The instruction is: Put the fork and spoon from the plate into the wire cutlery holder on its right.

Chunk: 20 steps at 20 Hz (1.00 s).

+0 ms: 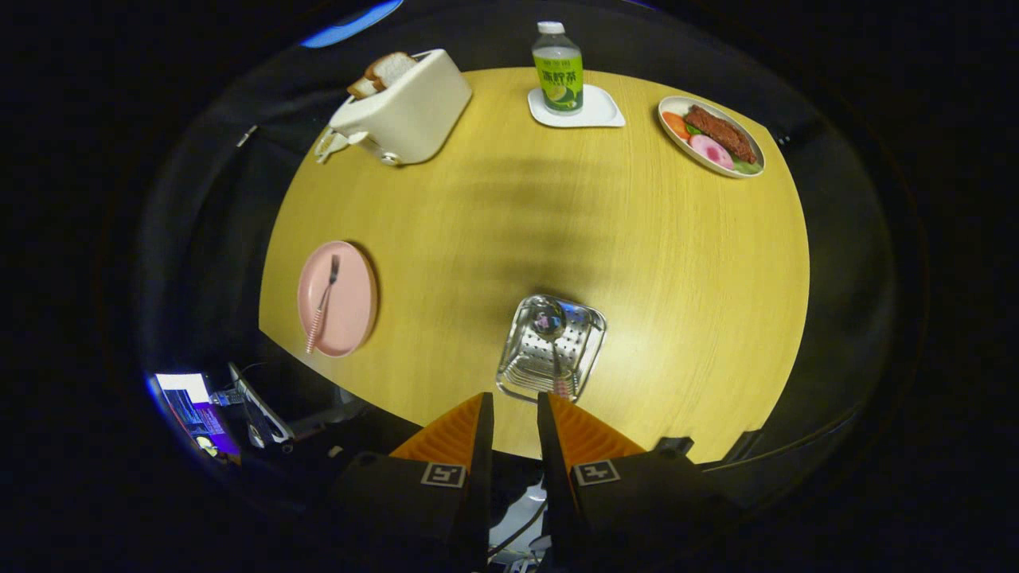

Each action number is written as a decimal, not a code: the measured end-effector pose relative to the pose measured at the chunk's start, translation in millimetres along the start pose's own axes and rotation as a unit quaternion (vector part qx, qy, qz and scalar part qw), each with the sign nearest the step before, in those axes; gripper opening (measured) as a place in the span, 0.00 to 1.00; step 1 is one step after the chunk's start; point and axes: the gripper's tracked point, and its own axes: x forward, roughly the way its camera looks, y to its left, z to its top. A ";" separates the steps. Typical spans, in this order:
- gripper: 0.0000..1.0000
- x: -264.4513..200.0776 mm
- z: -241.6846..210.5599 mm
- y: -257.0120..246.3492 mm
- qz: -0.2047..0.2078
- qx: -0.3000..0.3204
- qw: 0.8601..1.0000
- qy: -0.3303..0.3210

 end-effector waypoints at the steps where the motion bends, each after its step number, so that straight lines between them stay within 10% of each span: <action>1: 0.34 -3.0 2.6 18.2 0.012 0.000 1.000 -0.019; 12: 0.46 64.5 -0.9 252.9 0.161 0.008 0.987 -0.017; 20: 0.47 163.4 -7.3 320.8 0.126 0.026 0.991 0.031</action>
